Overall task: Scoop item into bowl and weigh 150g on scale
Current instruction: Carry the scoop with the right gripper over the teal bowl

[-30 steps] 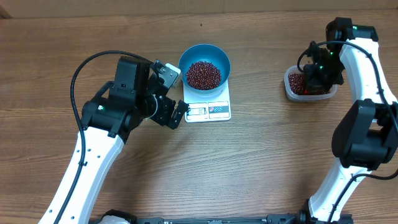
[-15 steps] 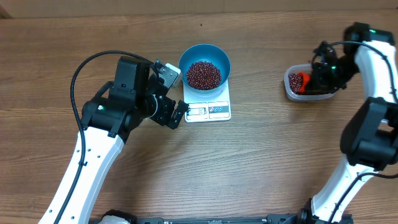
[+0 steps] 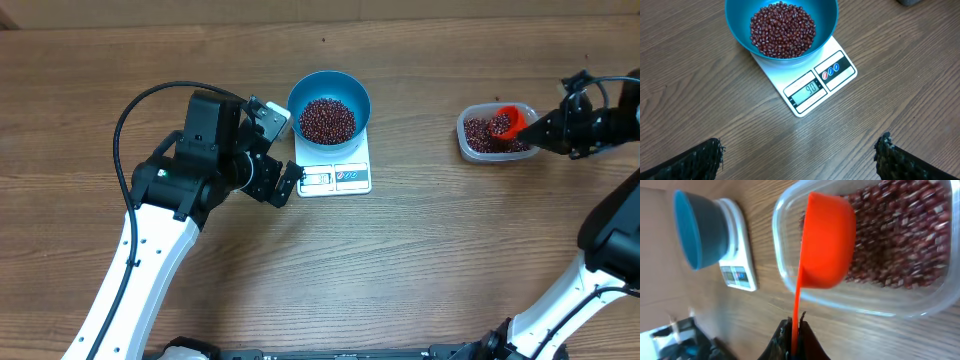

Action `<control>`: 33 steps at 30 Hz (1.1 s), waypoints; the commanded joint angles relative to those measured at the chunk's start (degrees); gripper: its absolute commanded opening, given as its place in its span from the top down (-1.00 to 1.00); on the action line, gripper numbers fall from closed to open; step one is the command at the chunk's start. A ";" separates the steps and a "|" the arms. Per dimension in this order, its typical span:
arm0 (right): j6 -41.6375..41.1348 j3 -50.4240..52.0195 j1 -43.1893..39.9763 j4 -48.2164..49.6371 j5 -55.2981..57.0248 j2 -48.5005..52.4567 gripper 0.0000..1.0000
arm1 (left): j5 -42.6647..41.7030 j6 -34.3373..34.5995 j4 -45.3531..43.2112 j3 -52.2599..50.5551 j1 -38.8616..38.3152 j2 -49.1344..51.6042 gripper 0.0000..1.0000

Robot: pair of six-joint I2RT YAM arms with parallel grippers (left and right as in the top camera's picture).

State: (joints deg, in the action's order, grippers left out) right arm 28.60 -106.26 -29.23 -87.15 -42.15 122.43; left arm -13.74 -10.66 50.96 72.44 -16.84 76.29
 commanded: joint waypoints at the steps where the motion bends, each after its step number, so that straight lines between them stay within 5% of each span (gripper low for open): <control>1: 6.56 0.13 -0.52 -2.93 -8.41 0.48 0.92 | -0.26 0.61 -0.22 0.02 0.22 0.33 -0.99; 13: 10.93 0.11 3.52 -8.33 -19.06 0.48 0.92 | -0.26 0.61 -0.22 0.02 0.22 0.33 -0.99; 25: 10.36 -0.22 19.26 -7.34 -22.45 0.48 0.92 | -0.26 0.61 -0.22 0.02 0.22 0.33 -0.99; 33: -1.01 -6.62 27.65 -2.78 -19.71 0.48 0.92 | -0.26 0.61 -0.22 0.02 0.22 0.33 -0.99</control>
State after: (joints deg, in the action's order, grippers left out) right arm 33.06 -108.81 -3.60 -91.24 -62.52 122.52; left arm -13.74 -10.63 50.96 72.44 -16.84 76.29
